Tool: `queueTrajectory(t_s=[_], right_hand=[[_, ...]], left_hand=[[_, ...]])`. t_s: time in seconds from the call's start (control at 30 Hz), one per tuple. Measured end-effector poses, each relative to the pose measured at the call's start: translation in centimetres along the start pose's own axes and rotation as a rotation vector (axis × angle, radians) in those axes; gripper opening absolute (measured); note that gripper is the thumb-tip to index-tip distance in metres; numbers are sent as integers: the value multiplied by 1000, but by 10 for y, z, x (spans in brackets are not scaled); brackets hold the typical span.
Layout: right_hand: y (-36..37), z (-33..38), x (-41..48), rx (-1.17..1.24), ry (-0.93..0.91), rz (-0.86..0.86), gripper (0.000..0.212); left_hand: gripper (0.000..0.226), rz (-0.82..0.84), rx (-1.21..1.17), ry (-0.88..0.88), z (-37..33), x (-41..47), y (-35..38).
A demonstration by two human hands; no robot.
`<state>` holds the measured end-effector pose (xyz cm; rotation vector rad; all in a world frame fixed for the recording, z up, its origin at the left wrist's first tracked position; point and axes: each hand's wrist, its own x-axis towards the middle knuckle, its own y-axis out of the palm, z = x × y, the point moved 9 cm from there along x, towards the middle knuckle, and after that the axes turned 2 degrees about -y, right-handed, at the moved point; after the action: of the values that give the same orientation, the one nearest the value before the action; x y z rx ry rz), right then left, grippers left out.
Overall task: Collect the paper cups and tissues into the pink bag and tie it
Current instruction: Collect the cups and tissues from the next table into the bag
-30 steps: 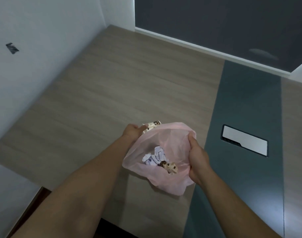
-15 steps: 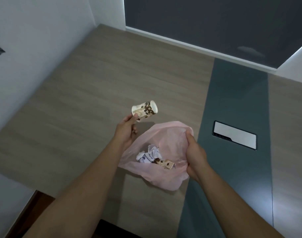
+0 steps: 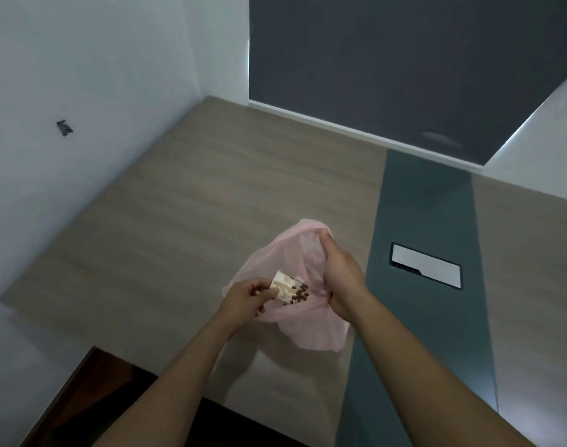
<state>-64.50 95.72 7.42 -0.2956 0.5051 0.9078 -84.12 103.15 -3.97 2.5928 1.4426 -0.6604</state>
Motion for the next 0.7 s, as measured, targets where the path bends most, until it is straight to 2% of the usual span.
queueTrajectory(t_s=[0.1,0.17,0.2,0.27,0.3,0.33,0.37,0.43,0.47,0.53,0.57,0.63,0.7], right_hand=[[11,15,-18,30,-26,25,55],[14,25,-26,70,-37,27,57],[14,29,-30,100,-37,26,57],[16,33,-36,185,-29,49,54],[18,36,-39,224,-25,65,52],[21,38,-43,254,-22,81,51],[24,40,-47,272,-17,100,50],[33,43,-53,276,-15,154,52],[37,45,-55,257,-18,174,53],[41,46,-57,199,-27,180,57],[42,46,-56,167,-35,169,58],[39,46,-54,99,-56,126,55],[32,44,-50,43,-77,68,44]], left_hand=[[5,-45,138,93,-19,-12,-10],[11,-83,251,164,-33,-24,-24],[12,-149,307,225,-42,-30,-37],[10,-398,417,381,-62,-51,-74],[13,-540,451,442,-67,-64,-93],[26,-651,462,450,-66,-74,-110],[48,-702,478,393,-61,-77,-124],[92,-621,546,154,-37,-69,-140],[93,-516,579,52,-25,-63,-141],[52,-346,556,-70,-6,-58,-141],[36,-325,463,-108,-2,-60,-145],[32,-376,118,-210,8,-64,-155],[30,-387,-236,-288,10,-65,-154]])
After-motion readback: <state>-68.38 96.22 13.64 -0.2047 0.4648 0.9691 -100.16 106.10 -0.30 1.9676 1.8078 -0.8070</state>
